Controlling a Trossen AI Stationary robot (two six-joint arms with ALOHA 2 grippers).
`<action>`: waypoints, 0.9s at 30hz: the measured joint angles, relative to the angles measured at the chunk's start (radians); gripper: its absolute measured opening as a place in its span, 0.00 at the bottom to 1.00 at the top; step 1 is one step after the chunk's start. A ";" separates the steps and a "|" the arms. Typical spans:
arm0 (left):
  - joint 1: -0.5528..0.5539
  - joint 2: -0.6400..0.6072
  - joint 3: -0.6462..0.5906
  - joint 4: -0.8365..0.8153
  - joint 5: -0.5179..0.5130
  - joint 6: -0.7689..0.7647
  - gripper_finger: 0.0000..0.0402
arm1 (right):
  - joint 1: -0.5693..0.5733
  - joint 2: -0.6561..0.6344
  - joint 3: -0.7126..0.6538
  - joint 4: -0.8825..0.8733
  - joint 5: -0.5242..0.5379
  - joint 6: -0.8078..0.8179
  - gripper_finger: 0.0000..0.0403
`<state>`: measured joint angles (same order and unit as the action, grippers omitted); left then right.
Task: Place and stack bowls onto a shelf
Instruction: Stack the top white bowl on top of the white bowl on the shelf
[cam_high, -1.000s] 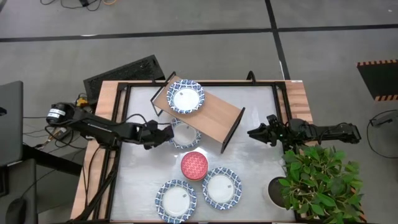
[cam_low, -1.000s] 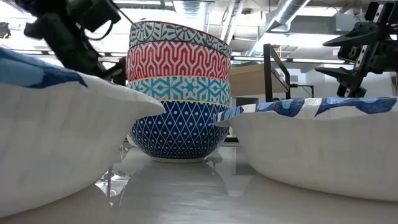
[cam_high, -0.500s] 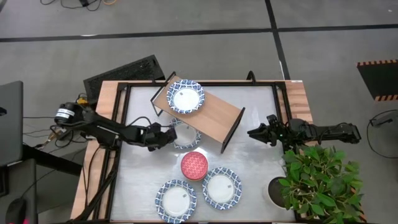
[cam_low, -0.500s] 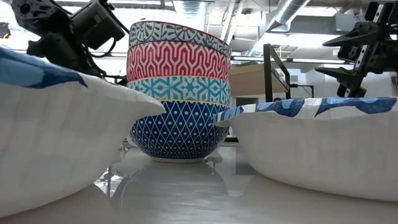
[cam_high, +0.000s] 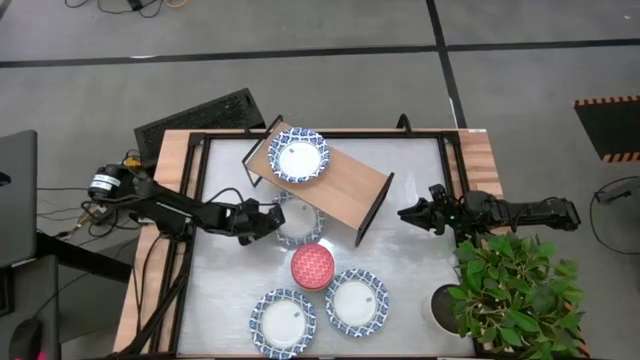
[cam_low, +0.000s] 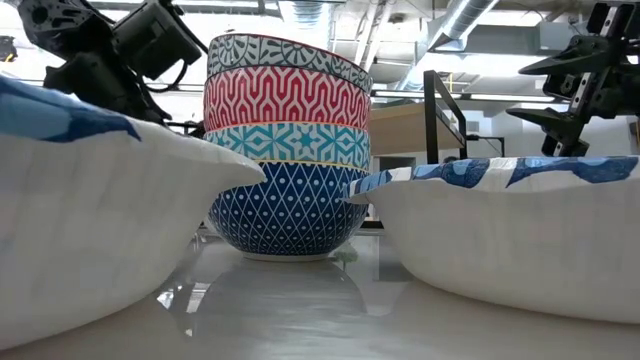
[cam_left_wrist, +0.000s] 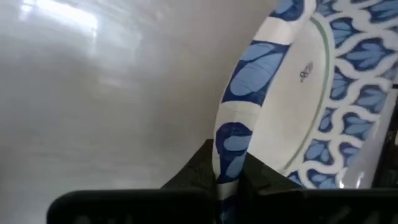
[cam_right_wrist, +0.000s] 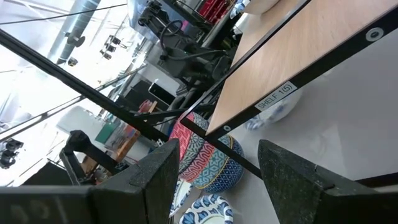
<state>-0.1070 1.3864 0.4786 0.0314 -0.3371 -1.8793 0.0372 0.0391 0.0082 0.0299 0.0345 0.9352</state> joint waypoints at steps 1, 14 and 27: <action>0.000 -0.009 0.000 -0.004 0.016 -0.001 0.02 | 0.000 0.000 0.000 0.000 0.000 0.000 0.61; -0.077 -0.333 0.000 -0.396 0.042 -0.243 0.00 | 0.000 0.000 0.000 -0.002 0.000 -0.005 0.61; -0.173 -0.681 0.001 -0.518 0.312 -0.350 0.00 | 0.000 0.000 0.000 -0.003 0.002 -0.027 0.61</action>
<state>-0.2800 0.7058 0.4793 -0.4866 -0.0252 -2.2290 0.0368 0.0391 0.0083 0.0273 0.0361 0.9077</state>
